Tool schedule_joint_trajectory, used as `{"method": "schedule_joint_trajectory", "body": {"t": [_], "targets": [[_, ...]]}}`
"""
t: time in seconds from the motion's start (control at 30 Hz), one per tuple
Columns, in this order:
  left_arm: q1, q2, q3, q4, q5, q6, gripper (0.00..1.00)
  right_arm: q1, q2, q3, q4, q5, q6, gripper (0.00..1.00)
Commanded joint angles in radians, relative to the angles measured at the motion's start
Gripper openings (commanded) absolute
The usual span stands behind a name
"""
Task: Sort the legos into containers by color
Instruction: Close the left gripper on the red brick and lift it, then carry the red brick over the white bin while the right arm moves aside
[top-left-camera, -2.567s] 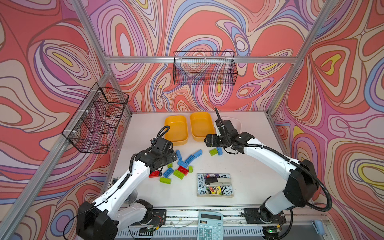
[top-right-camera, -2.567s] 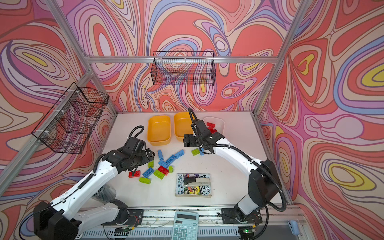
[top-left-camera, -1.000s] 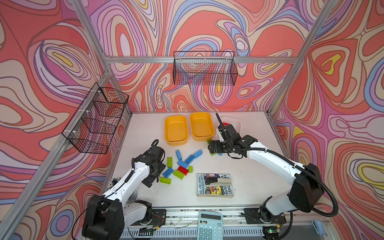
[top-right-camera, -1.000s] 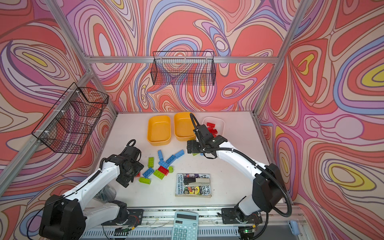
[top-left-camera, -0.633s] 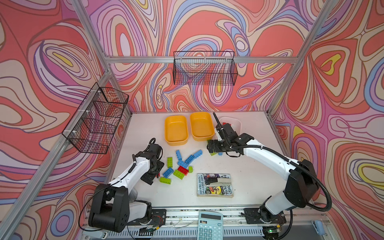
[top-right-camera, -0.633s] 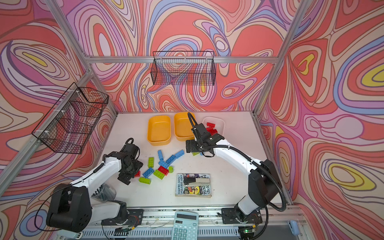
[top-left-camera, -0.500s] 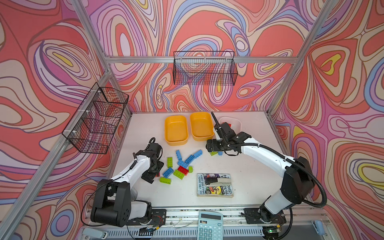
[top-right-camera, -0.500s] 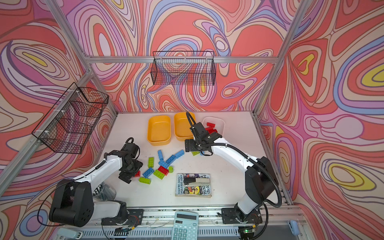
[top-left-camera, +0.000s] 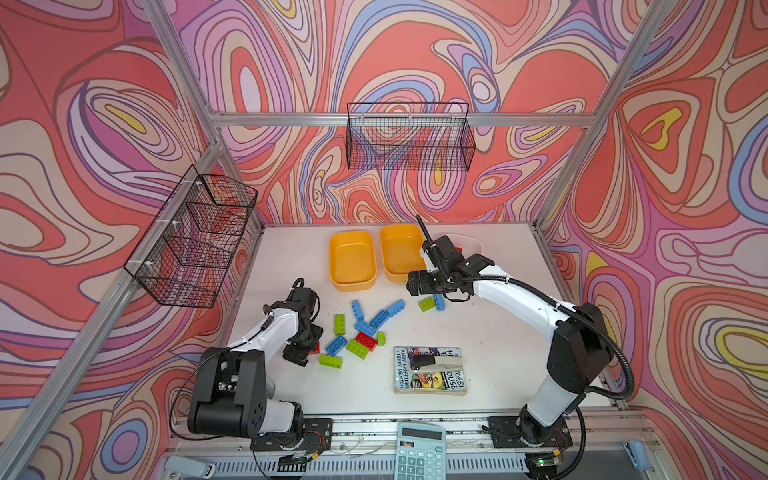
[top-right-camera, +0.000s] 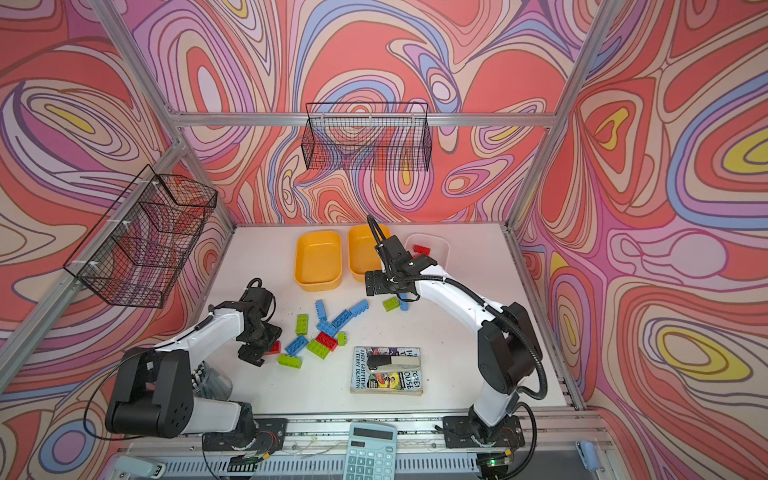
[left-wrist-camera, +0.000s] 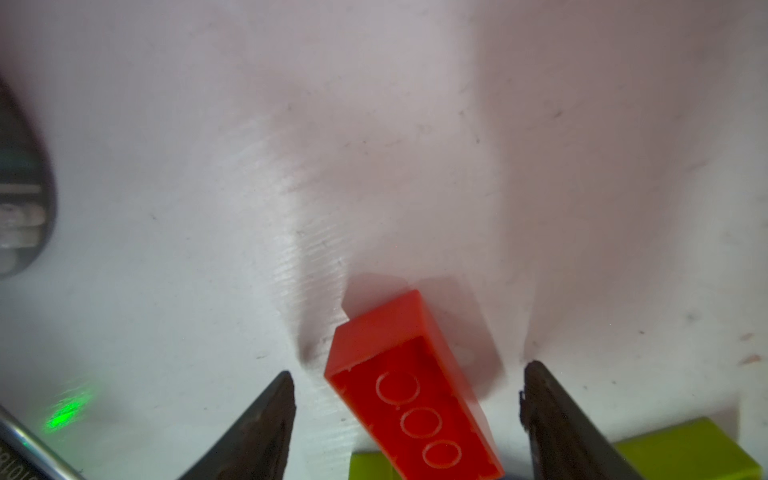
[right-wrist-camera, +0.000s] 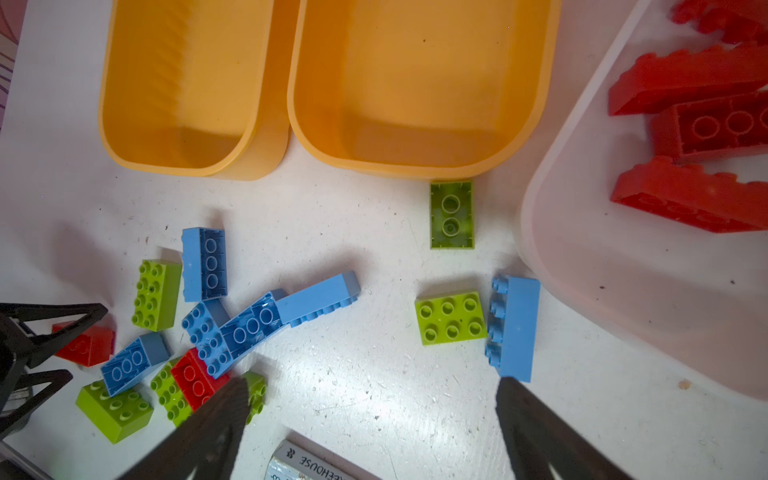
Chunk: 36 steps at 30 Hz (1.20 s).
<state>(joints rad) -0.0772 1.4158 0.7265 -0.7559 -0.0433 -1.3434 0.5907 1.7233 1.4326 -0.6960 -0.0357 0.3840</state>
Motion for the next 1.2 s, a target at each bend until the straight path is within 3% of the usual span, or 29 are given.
{"method": "schedule_joint_trajectory", "body": {"t": [0.0, 0.2, 0.6, 0.9, 1.17], "targets": [[0.008, 0.015, 0.011, -0.006, 0.0, -0.025, 0.61, -0.009, 0.014, 0.028, -0.03, -0.005, -0.013, 0.98], [0.009, 0.043, 0.035, -0.044, -0.014, 0.009, 0.43, -0.021, 0.012, 0.022, -0.033, -0.002, -0.003, 0.98], [0.008, 0.087, 0.091, -0.092, -0.077, 0.14, 0.19, -0.032, 0.031, 0.056, -0.042, 0.007, 0.022, 0.98], [0.008, 0.094, 0.109, -0.092, -0.07, 0.206, 0.17, -0.042, 0.032, 0.081, -0.058, 0.023, 0.036, 0.98], [0.007, 0.096, 0.232, -0.15, -0.073, 0.308, 0.11, -0.052, 0.03, 0.101, -0.072, 0.056, 0.067, 0.98]]}}
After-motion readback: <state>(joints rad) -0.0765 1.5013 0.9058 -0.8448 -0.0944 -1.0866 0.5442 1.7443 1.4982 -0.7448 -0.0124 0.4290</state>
